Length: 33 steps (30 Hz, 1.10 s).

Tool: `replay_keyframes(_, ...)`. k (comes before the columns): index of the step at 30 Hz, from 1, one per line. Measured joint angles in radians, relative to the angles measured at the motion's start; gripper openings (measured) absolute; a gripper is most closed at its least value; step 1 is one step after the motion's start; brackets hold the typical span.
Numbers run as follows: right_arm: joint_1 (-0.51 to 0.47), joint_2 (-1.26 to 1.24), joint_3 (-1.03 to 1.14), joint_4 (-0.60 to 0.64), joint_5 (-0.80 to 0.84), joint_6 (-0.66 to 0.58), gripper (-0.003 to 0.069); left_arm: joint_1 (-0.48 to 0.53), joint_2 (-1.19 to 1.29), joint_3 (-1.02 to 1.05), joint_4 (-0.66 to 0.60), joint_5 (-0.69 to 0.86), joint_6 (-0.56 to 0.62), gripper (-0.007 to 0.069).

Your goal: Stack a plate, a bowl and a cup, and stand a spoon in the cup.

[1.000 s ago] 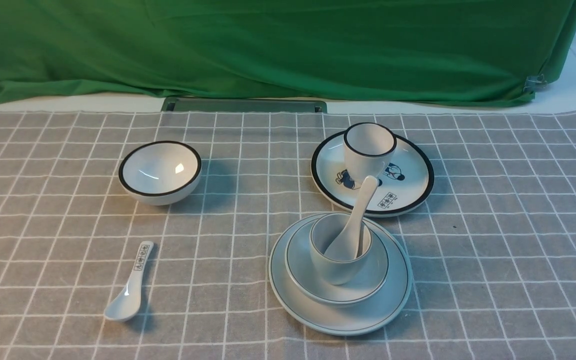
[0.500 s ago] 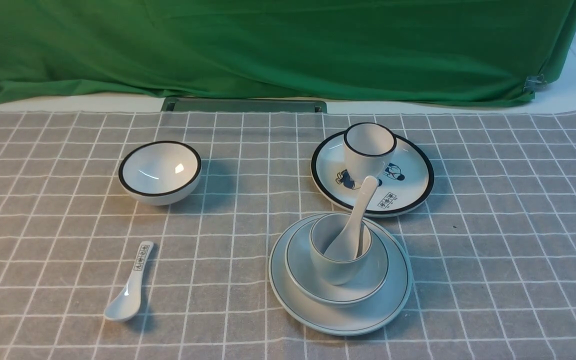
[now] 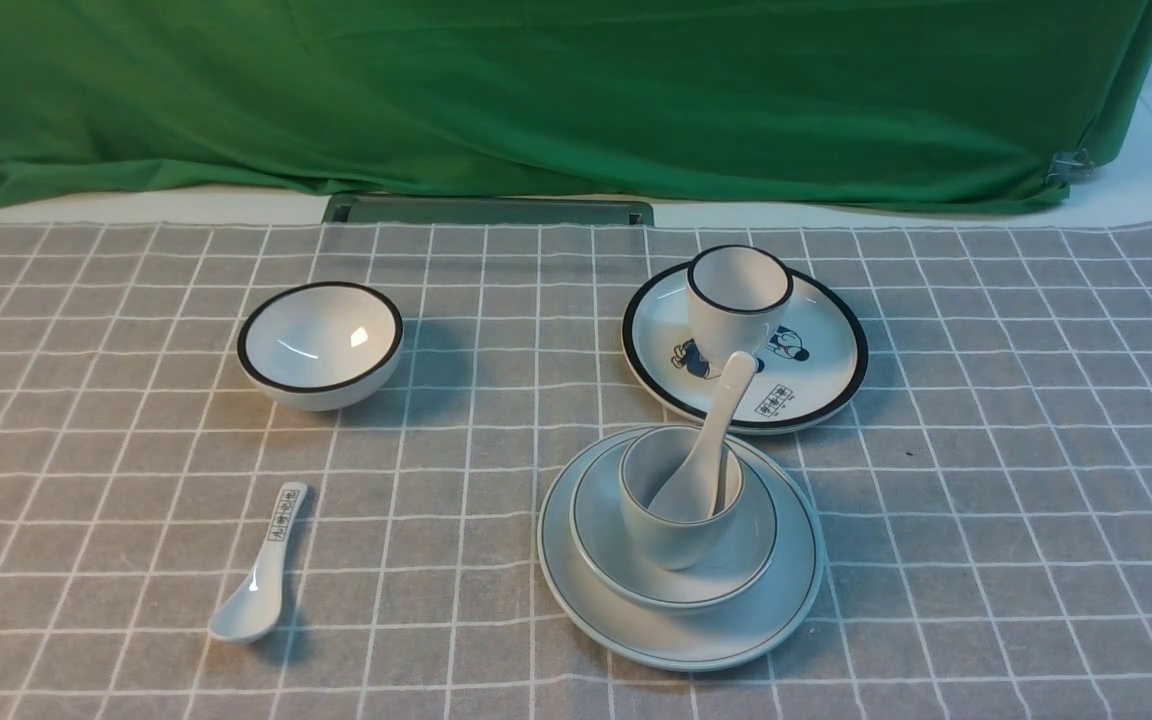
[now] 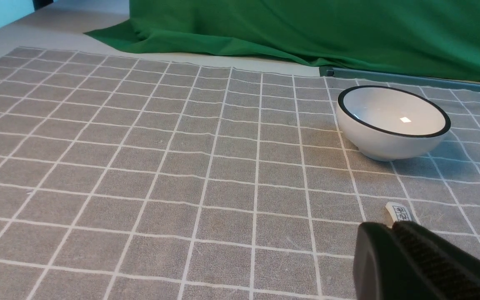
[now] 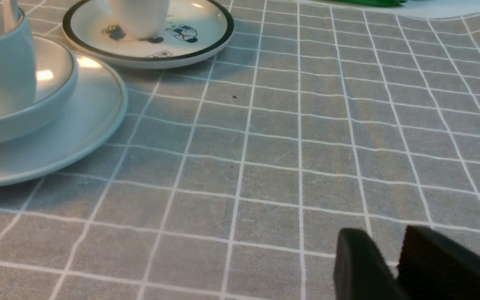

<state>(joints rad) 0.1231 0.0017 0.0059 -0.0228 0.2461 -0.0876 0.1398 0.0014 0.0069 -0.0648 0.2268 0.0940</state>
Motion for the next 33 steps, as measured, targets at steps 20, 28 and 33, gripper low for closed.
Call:
replay_keyframes(20,0.000,0.000,0.000,0.000,0.000,0.000,0.0237,0.000,0.000,0.000,-0.001,0.003,-0.004,0.0013)
replay_keyframes(28,0.000,0.000,0.000,0.000,0.000,0.000,0.0238,0.000,0.000,0.000,-0.001,0.003,-0.004,0.0017)
replay_keyframes(33,0.000,0.000,0.000,0.000,0.000,0.000,0.0239,0.000,0.000,0.000,-0.001,0.003,-0.004,0.0017)
